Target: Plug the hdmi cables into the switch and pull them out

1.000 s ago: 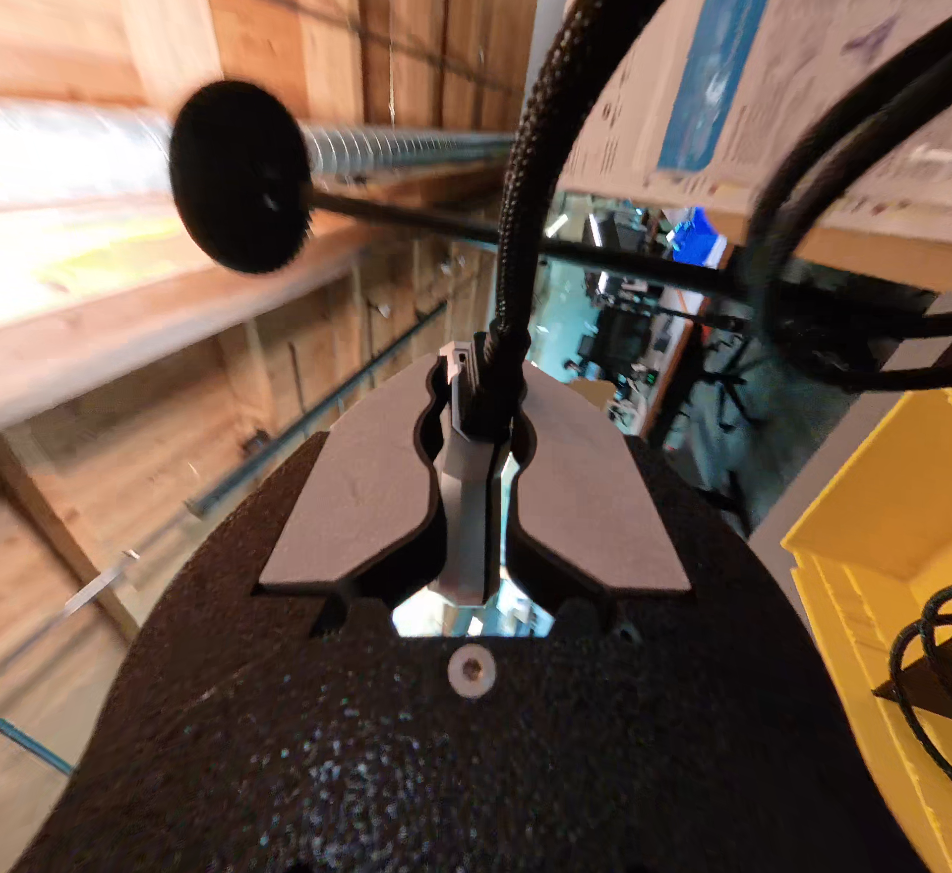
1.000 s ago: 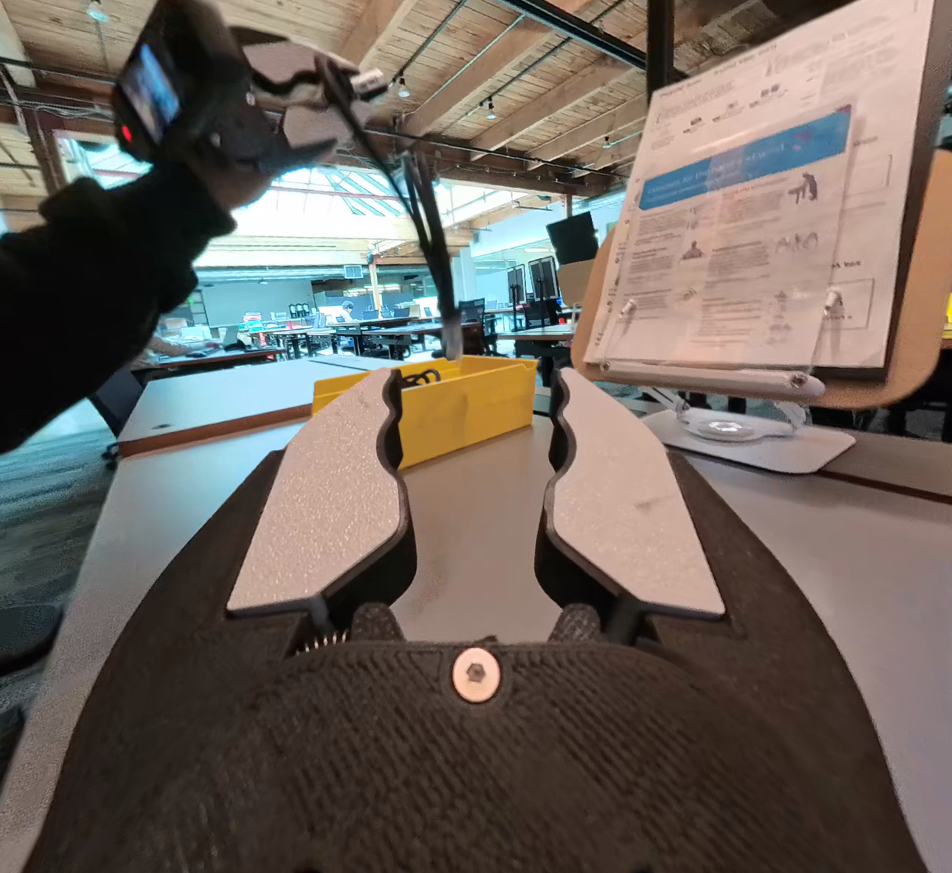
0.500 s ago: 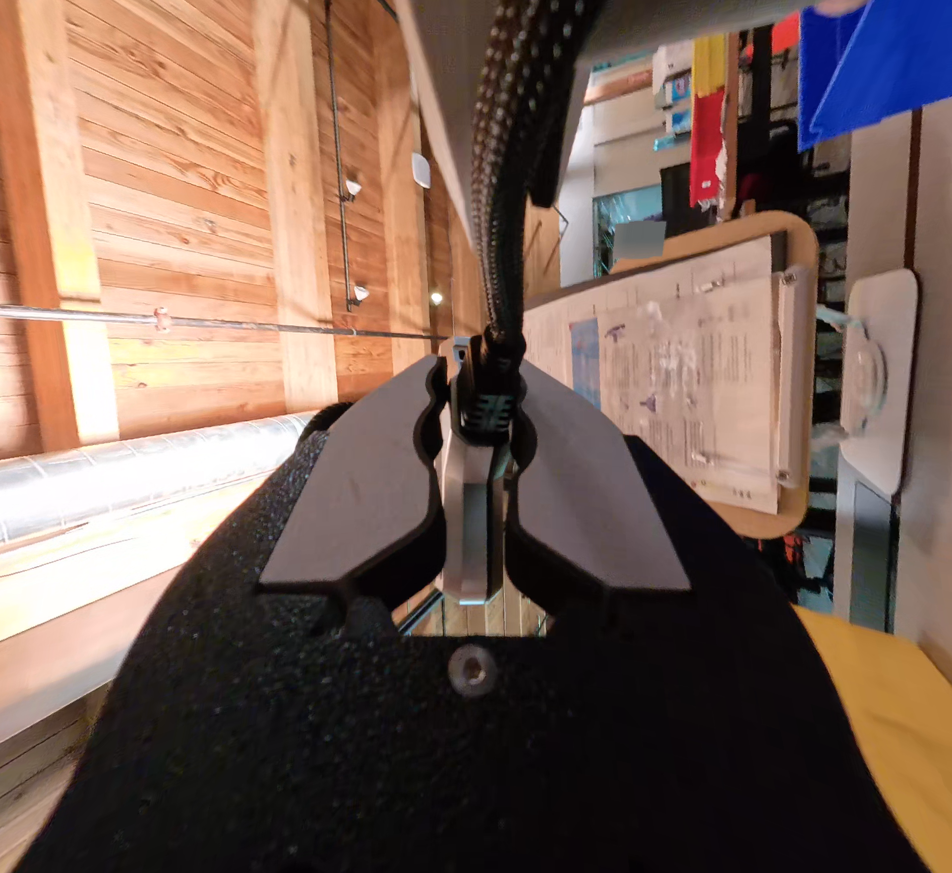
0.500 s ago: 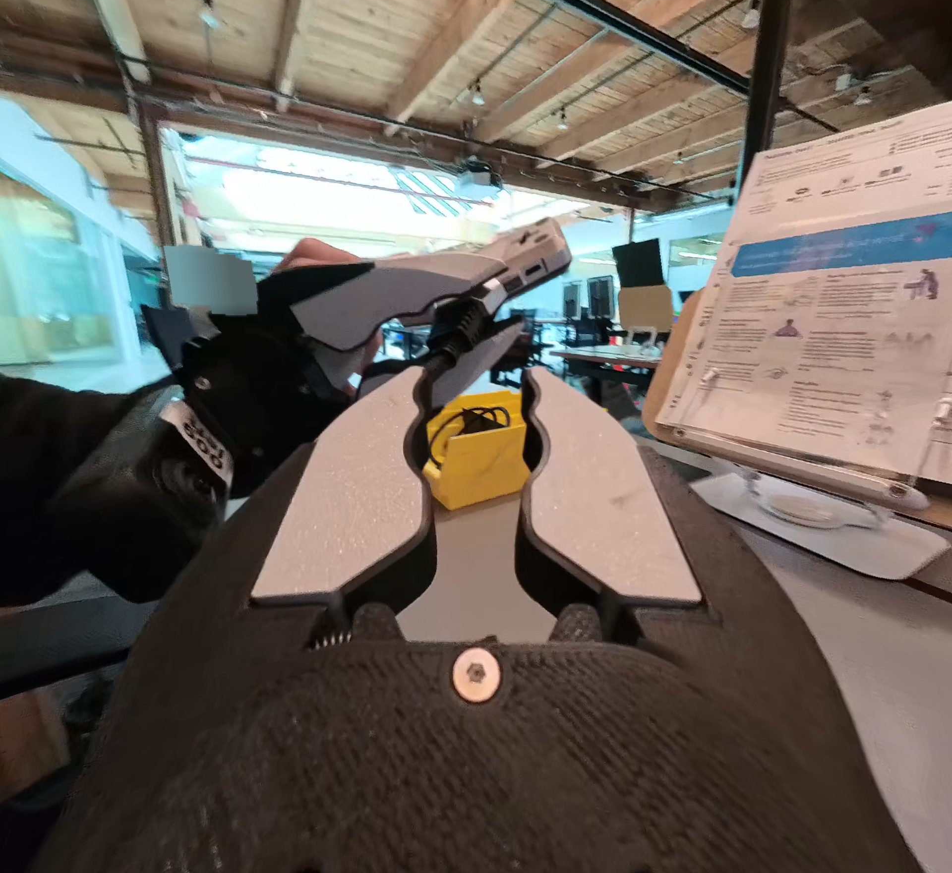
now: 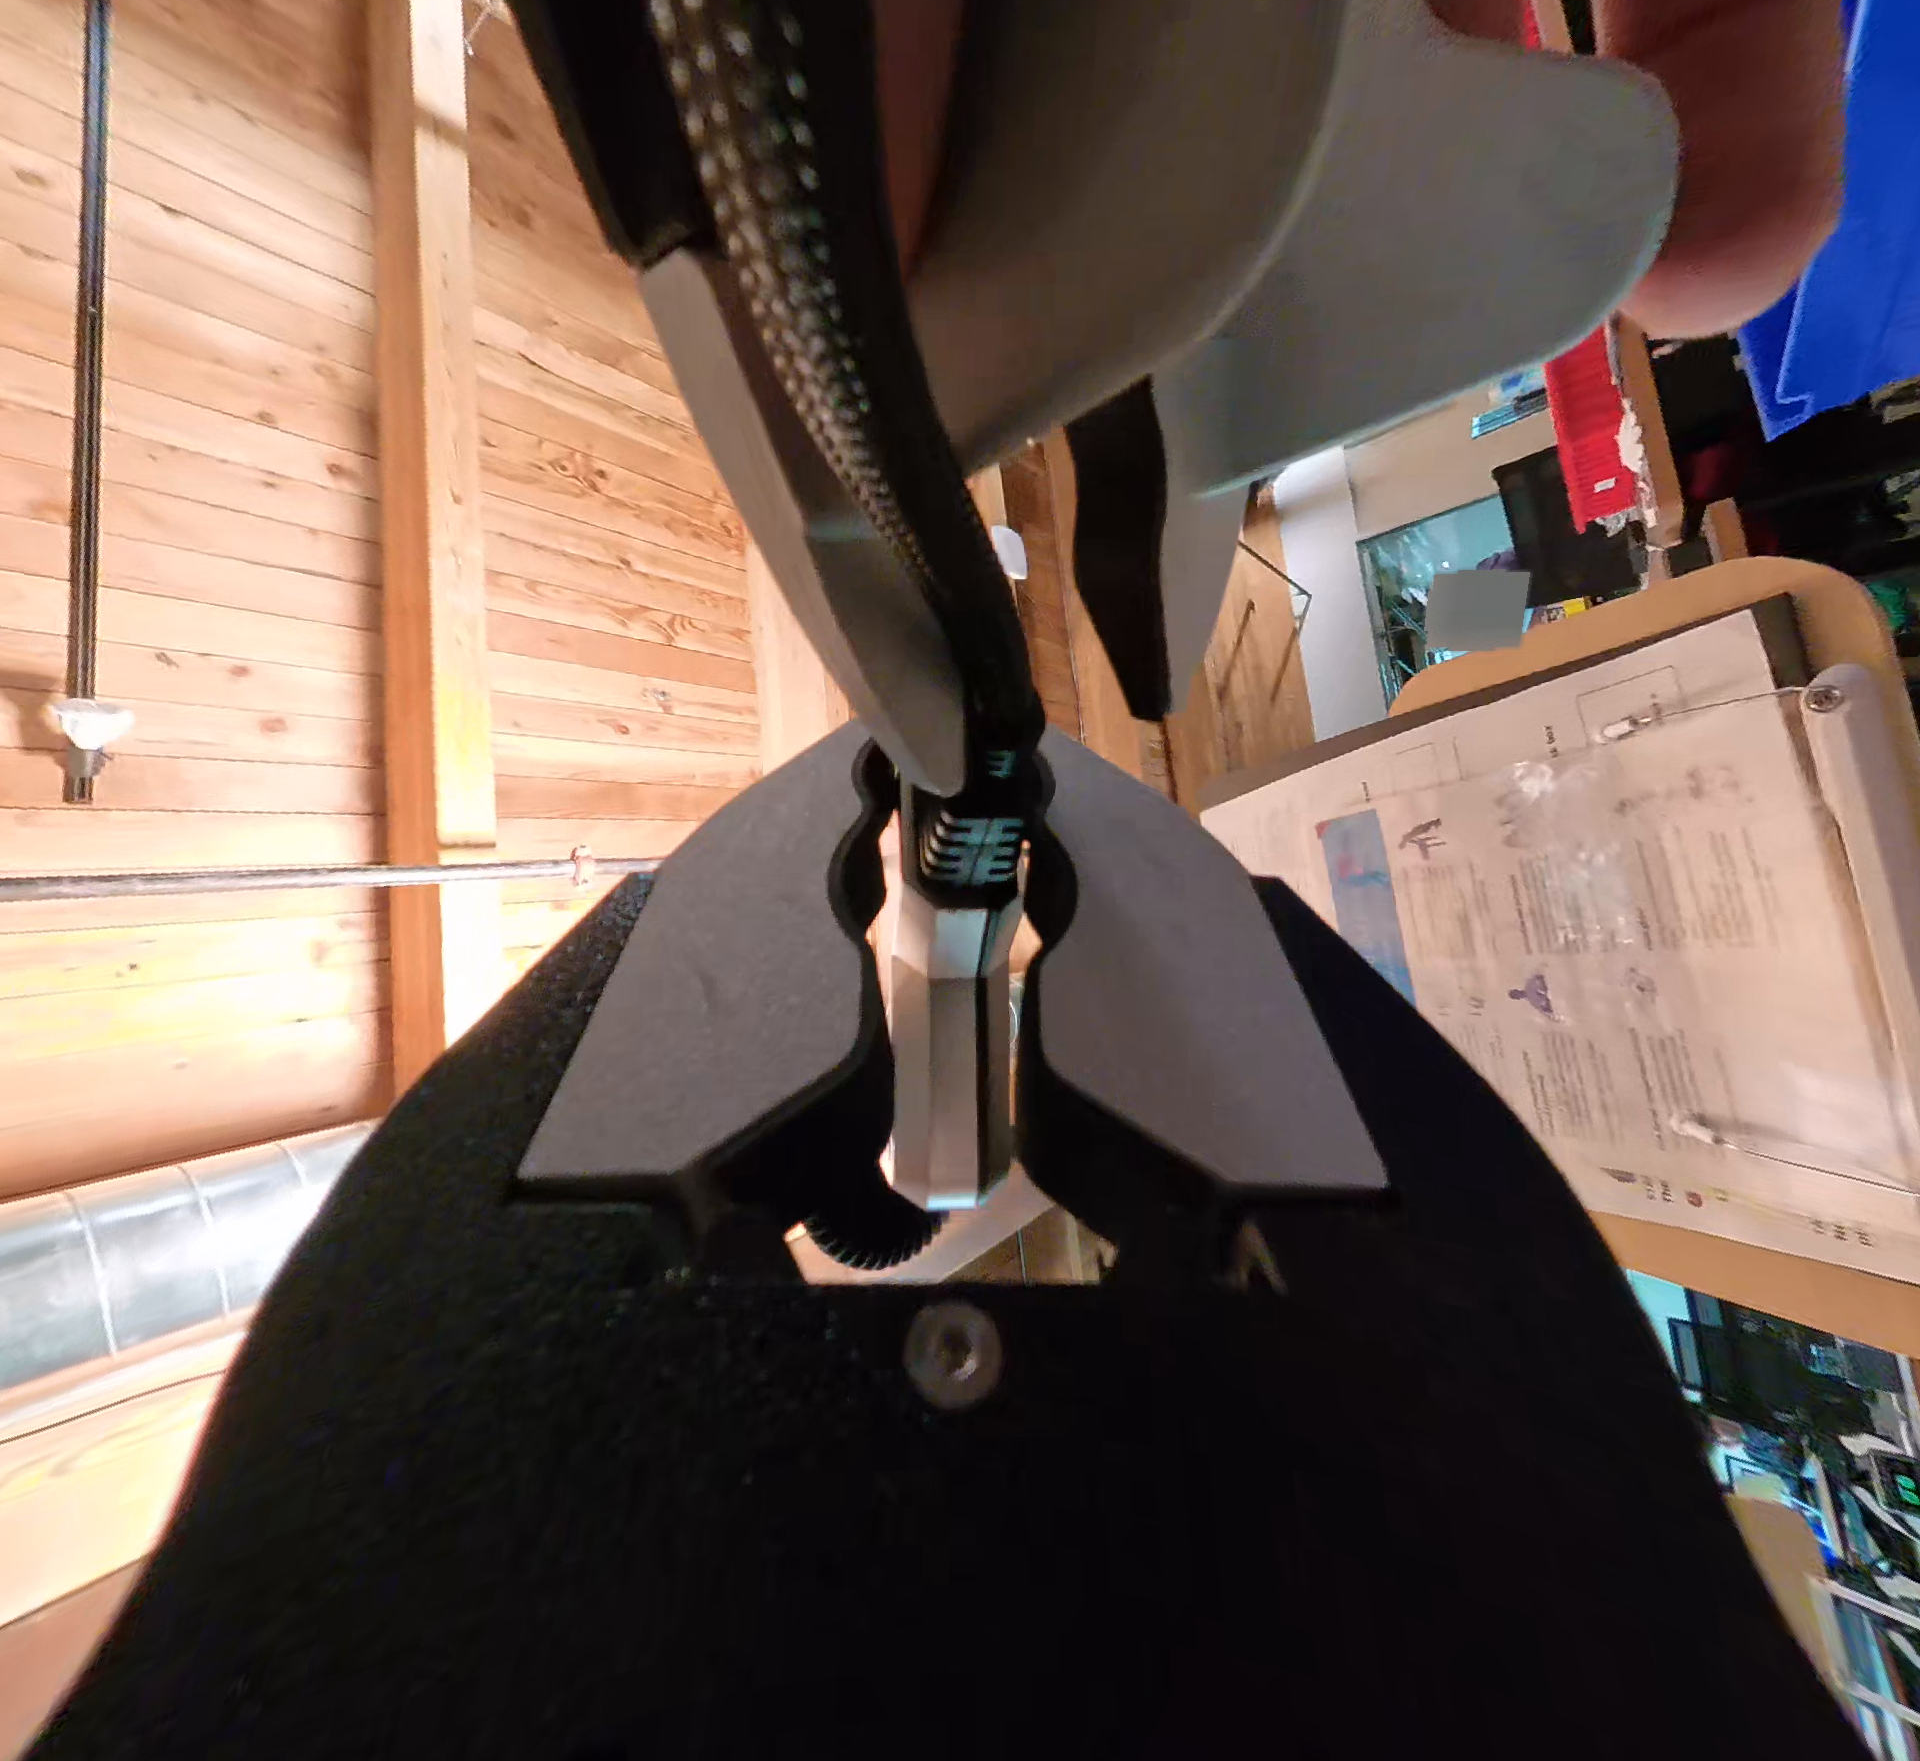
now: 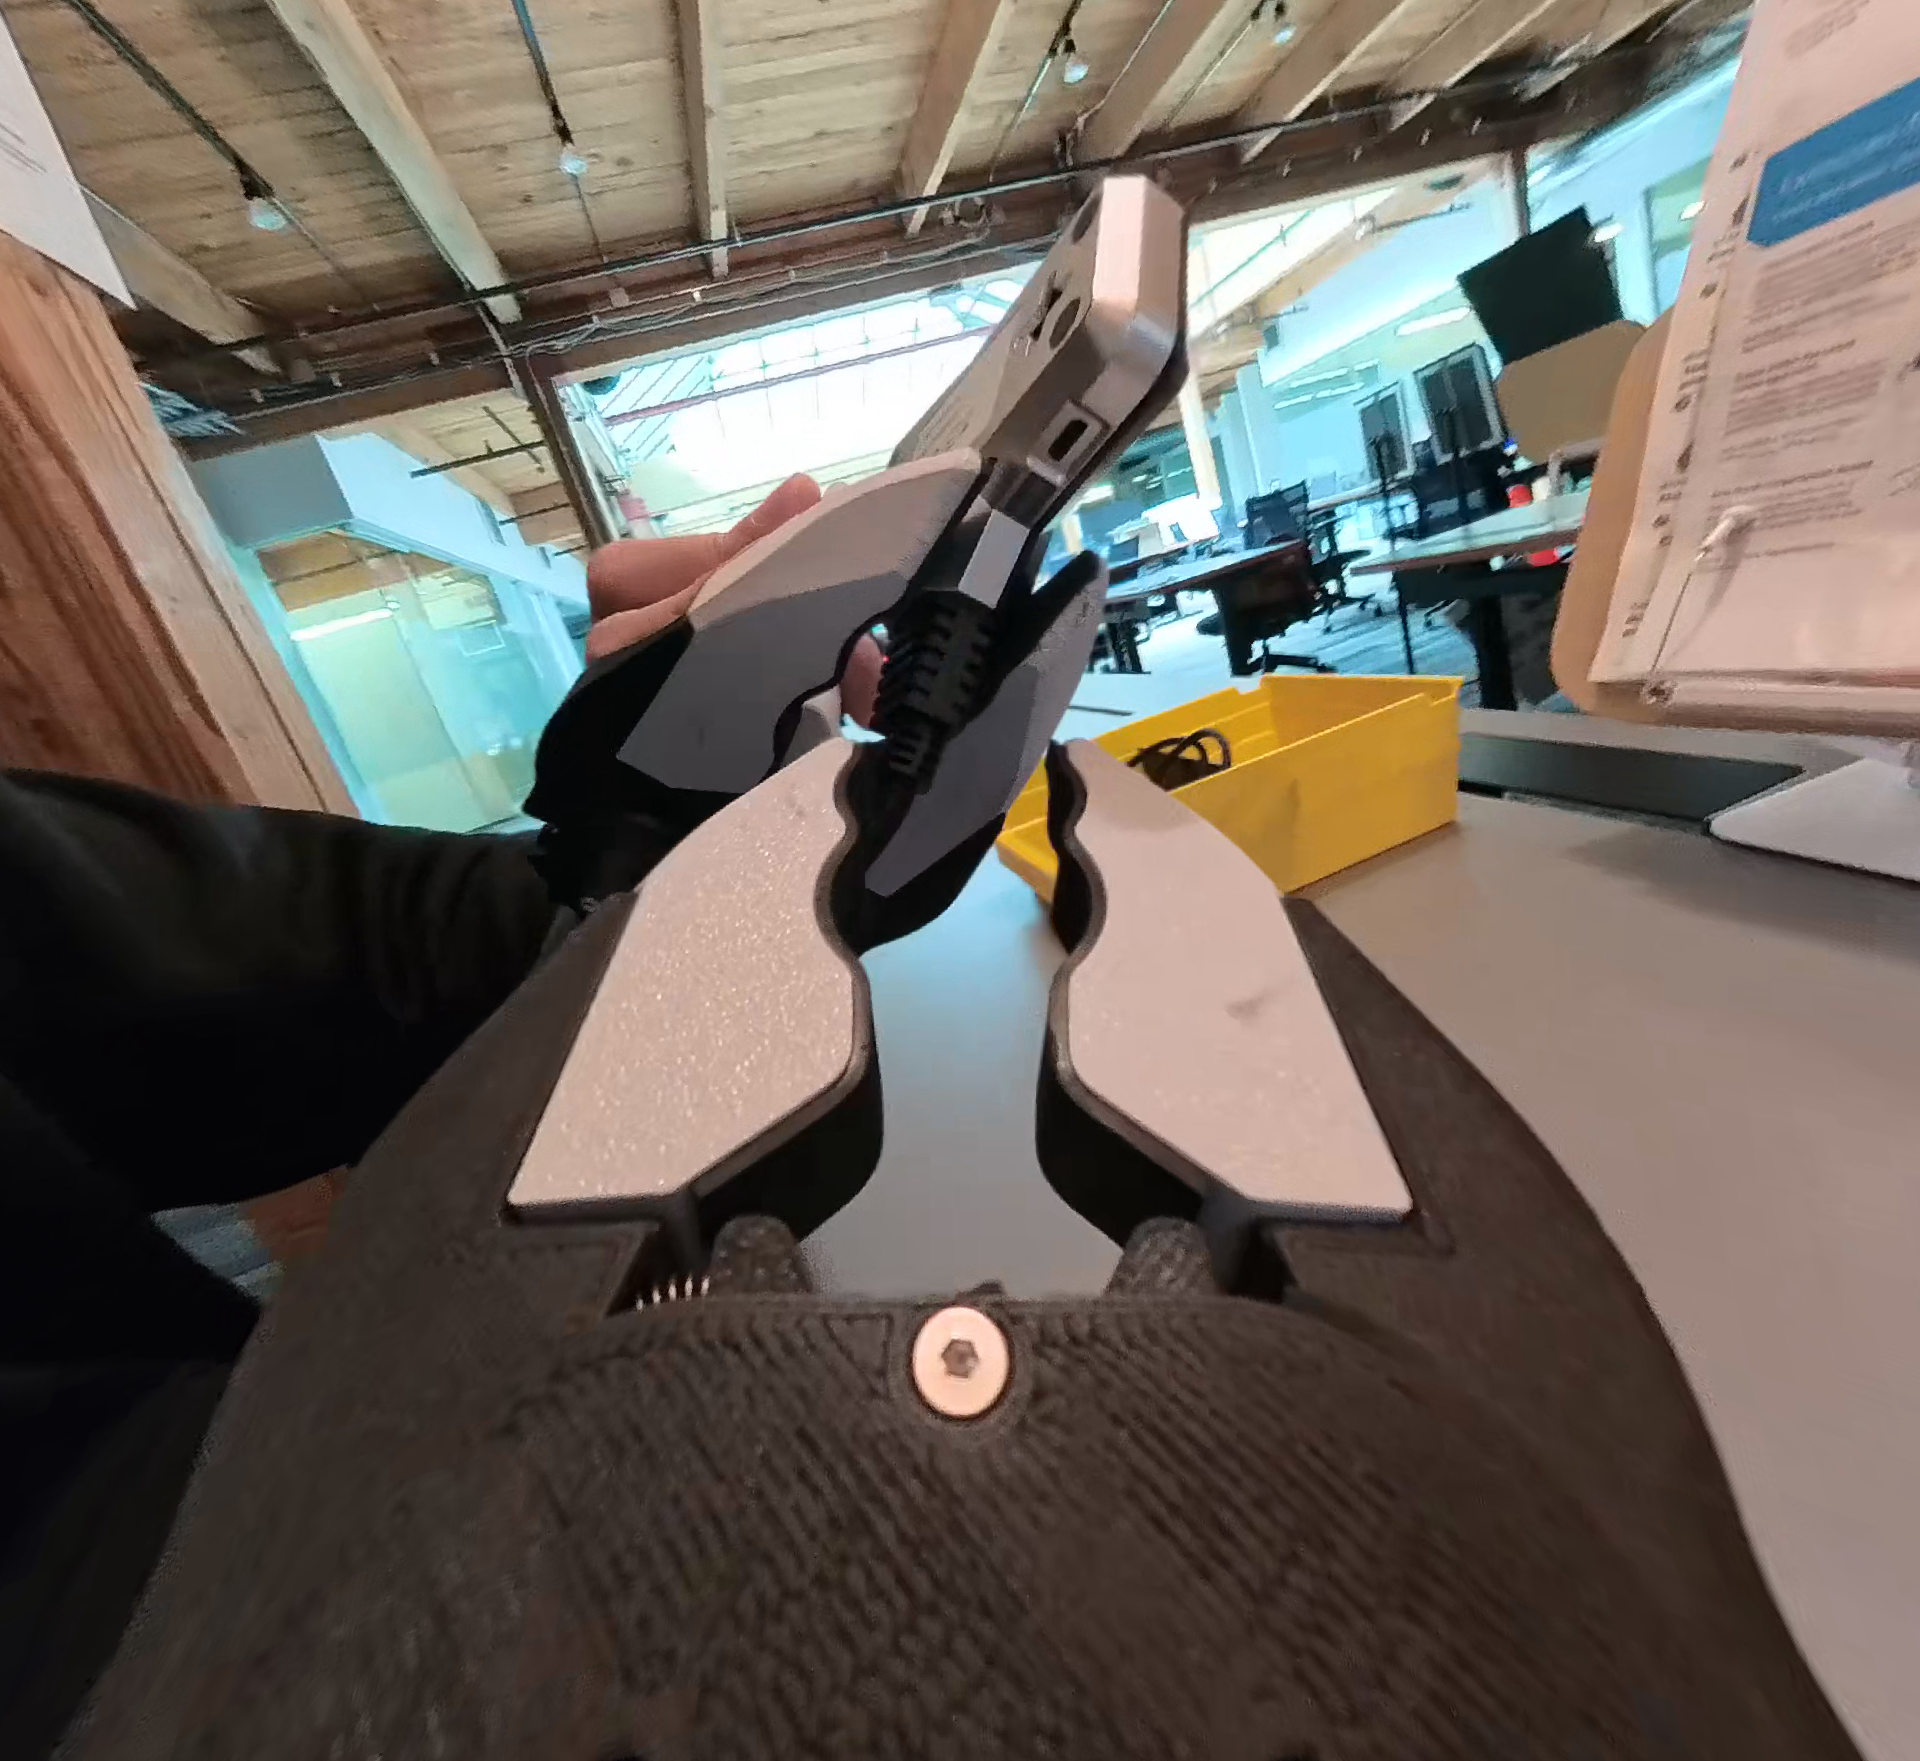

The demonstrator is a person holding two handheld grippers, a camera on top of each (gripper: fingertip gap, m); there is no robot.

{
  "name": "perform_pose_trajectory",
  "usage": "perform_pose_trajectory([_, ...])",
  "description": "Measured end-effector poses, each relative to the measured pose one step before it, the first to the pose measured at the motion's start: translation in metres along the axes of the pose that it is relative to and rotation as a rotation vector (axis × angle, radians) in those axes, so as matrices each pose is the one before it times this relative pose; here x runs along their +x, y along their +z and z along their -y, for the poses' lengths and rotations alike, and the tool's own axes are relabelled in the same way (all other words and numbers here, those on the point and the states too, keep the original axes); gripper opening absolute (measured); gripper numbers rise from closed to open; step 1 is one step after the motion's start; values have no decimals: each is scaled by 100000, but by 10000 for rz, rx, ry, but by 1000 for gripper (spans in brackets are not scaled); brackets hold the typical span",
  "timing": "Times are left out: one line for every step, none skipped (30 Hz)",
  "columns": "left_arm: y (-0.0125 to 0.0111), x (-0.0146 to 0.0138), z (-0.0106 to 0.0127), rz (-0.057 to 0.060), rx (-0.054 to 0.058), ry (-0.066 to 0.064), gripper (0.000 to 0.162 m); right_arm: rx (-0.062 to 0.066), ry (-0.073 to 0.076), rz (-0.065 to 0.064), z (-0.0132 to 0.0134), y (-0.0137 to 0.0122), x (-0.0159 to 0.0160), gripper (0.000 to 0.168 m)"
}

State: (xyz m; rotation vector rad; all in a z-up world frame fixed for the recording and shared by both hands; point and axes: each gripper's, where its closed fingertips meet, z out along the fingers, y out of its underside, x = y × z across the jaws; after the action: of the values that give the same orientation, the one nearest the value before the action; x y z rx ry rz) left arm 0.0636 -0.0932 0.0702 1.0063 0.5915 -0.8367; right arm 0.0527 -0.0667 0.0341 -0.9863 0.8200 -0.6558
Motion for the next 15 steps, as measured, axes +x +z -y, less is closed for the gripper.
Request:
perform_pose_trajectory([-8, 60, 51, 7, 49, 83, 22, -104, 138, 262, -120, 22, -297, 25])
perform_pose_trajectory([-1, 58, 85, 46, 80, 123, 22, -114, 47, 460, -160, 53, -620, 12])
perform_pose_trajectory([2, 75, 104, 34, 103, 144, 22, -122, 45, -44, -199, 94, 93, 12])
perform_pose_trajectory([45, 146, 81, -43, 97, 147, 22, -63, -82, -98, -131, 46, 157, 12])
perform_pose_trajectory([34, 186, 56, -70, 94, 120, 22, -136, -132, -49, -164, -5, 150, 12])
perform_pose_trajectory([5, 125, 58, -34, 85, 94, 22, -81, -114, 26, -87, -68, 99, 12])
perform_pose_trajectory([-19, -17, 11, 24, 40, 46, 22, 21, -94, 112, 33, -78, -1, 12])
perform_pose_trajectory([-8, -84, -41, 21, -5, -4, 22, 147, -88, 24, 147, -71, 74, 12])
perform_pose_trajectory([27, -50, -132, -53, -50, -22, 24, 203, -110, -174, 228, -83, 261, 11])
perform_pose_trajectory([41, -18, -227, -94, -79, -74, 26, 152, -236, -276, 260, -133, 361, 11])
perform_pose_trajectory([7, 0, -352, -133, -101, -167, 28, 79, -343, -251, 267, -170, 283, 11])
perform_pose_trajectory([-62, -19, -536, -134, -182, -282, 35, 204, -357, -330, 486, -303, 370, 11])
perform_pose_trajectory([-108, -154, -893, -64, -382, -479, 38, 362, -317, -311, 729, -411, 321, 11])
perform_pose_trajectory([-136, -28, -1077, -158, -498, -708, 42, 412, -327, -270, 841, -451, 276, 11])
perform_pose_trajectory([-211, 170, -1061, -320, -489, -922, 50, 366, -534, -348, 823, -442, 324, 11])
